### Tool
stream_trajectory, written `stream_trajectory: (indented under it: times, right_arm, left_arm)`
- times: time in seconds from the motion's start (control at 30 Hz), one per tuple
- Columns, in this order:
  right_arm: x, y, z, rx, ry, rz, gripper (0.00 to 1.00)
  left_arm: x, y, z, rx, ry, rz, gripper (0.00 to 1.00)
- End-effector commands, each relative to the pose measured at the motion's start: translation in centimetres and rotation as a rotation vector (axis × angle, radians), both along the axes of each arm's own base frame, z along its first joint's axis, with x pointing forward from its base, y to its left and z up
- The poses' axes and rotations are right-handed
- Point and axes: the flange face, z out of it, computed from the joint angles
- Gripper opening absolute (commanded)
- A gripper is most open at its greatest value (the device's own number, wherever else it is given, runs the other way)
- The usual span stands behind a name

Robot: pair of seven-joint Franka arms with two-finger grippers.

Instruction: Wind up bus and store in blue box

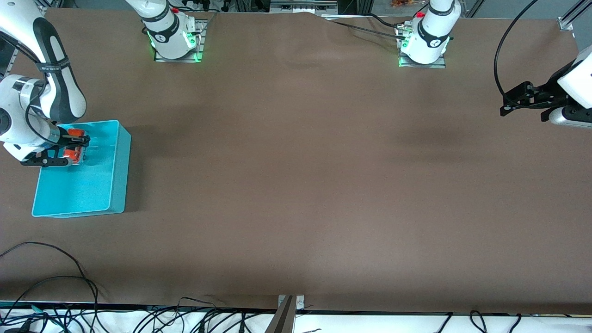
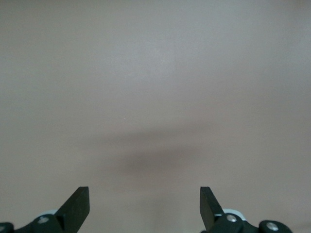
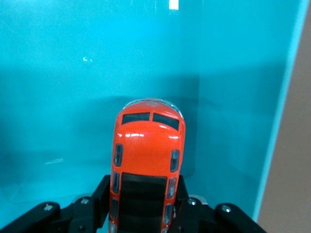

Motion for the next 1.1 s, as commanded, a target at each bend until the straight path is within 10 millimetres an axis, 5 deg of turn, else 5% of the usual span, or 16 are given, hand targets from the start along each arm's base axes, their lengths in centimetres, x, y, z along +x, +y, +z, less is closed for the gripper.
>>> stream_trajectory:
  times: [0.0, 0.27, 0.53, 0.57, 0.6, 0.67, 0.7, 0.87, 1.07]
  right_arm:
    - [0.8, -0.7, -1.3, -0.021, -0.006, 0.014, 0.0]
    - [2.6, -1.3, -2.3, -0.036, -0.029, 0.042, 0.0]
    - [2.1, -2.4, -4.7, -0.035, -0.059, 0.021, 0.0]
    - [2.0, -2.4, -4.8, -0.035, -0.057, 0.018, 0.06]
    - [2.1, -2.3, -4.9, -0.036, -0.06, 0.008, 0.28]
    - [2.0, -2.3, -5.0, -0.04, -0.062, -0.015, 0.87]
    - [2.0, -2.3, -4.8, -0.042, -0.067, -0.027, 1.0]
    - [2.2, -1.9, -3.6, -0.047, -0.078, -0.05, 1.0]
    - [2.6, -0.9, 0.7, -0.039, -0.053, -0.07, 1.0]
  left_arm:
    - [0.5, 0.3, 0.4, 0.017, -0.004, 0.008, 1.0]
    - [0.6, 0.3, 0.3, 0.017, -0.002, 0.008, 1.0]
    - [0.6, 0.3, 0.3, 0.017, -0.002, 0.008, 1.0]
    - [0.6, 0.3, 0.3, 0.017, -0.002, 0.008, 1.0]
    - [0.6, 0.3, 0.3, 0.017, -0.002, 0.008, 1.0]
    - [0.6, 0.3, 0.3, 0.017, -0.002, 0.006, 1.0]
    - [0.6, 0.3, 0.3, 0.017, -0.002, 0.008, 1.0]
    - [0.6, 0.3, 0.3, 0.017, -0.002, 0.006, 1.0]
    - [0.6, 0.3, 0.3, 0.017, -0.002, 0.006, 1.0]
